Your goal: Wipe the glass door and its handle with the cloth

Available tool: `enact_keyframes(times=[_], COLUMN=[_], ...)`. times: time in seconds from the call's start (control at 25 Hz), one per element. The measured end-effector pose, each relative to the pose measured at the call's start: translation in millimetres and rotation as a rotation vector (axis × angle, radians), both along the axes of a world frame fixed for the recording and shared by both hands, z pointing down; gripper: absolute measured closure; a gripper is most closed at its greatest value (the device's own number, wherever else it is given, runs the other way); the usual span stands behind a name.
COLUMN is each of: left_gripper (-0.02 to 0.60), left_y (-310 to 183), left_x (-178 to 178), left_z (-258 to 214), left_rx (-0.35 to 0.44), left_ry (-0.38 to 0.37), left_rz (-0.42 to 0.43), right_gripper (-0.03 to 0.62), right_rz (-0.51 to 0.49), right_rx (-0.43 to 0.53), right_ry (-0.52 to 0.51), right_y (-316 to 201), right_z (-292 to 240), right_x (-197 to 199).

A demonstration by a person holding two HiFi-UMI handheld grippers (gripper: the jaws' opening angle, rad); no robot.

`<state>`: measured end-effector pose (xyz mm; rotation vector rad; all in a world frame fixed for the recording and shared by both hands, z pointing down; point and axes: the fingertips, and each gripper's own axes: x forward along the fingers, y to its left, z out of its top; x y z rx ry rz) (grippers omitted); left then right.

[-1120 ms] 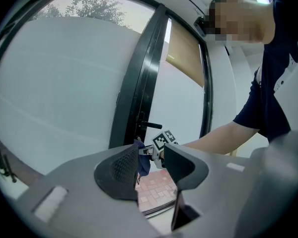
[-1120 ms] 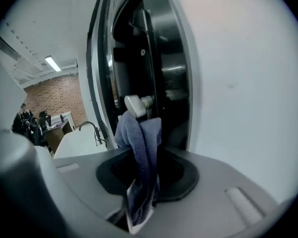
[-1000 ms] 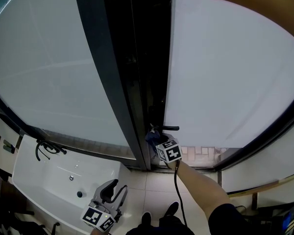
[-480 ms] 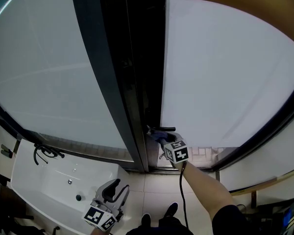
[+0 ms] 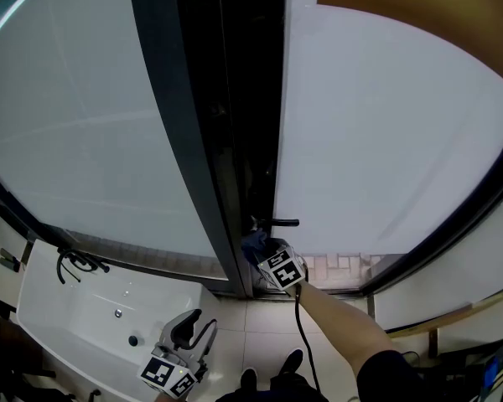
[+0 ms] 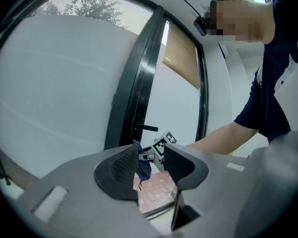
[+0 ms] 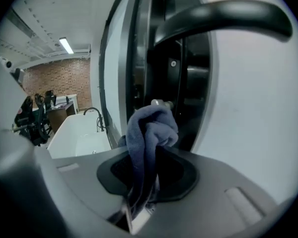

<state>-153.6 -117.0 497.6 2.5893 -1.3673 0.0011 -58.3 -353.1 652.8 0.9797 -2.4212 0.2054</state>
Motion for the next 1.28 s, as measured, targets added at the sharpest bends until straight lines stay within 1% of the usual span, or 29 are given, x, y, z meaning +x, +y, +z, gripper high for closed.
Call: enact_keyframes(times=[0.12,0.24,0.32,0.48,0.64,0.8,0.92,1.08,1.28], left_gripper=[0.426,0.426,0.426,0.426,0.426,0.426,0.426,0.426,0.426], left_y=[2.9,5.2,4.3,1.8,-2.8,-5.5,-6.2,-6.2,-8.3], left_x=[-2.1,-4.7,-5.6,-4.4,5.5,14.8,18.7,23.5,21.8], left_z=[0.1,2.9,3.9,3.9,-0.5,-5.1,-4.7,-10.5,-23.3], left_rx=[-0.003,-0.012,-0.014,-0.011,0.0,0.013,0.013,0.025,0.057], left_ry=[-0.004,-0.006,-0.005,-0.006,-0.011,-0.011,-0.011,-0.011,-0.015], left_rz=[-0.014,-0.032,-0.038,-0.03,-0.003,0.026,0.036,0.059,0.091], right_gripper=[0.516,0.516,0.516,0.517,0.516,0.519,0.519,0.519,0.519], right_rz=[0.056,0.064,0.092,0.187,0.217,0.281,0.273,0.301,0.307], right_rx=[-0.042,-0.025,-0.017,-0.018,0.014,0.008,0.016,0.0,0.067], right_ry=[-0.048,-0.066,-0.092,-0.142,-0.119,-0.136,-0.121,-0.194,-0.209], right_y=[-16.4,-22.8,-25.6,-35.1,-38.6,-43.5,-37.7,-19.0,12.9], right_z=[-2.9,-4.4,-5.4,-10.8,-21.5,-29.6,-30.8,-38.8,-64.0], right_x=[-0.1,-0.5,6.9,38.0,65.7,96.8,107.9,125.4,146.9])
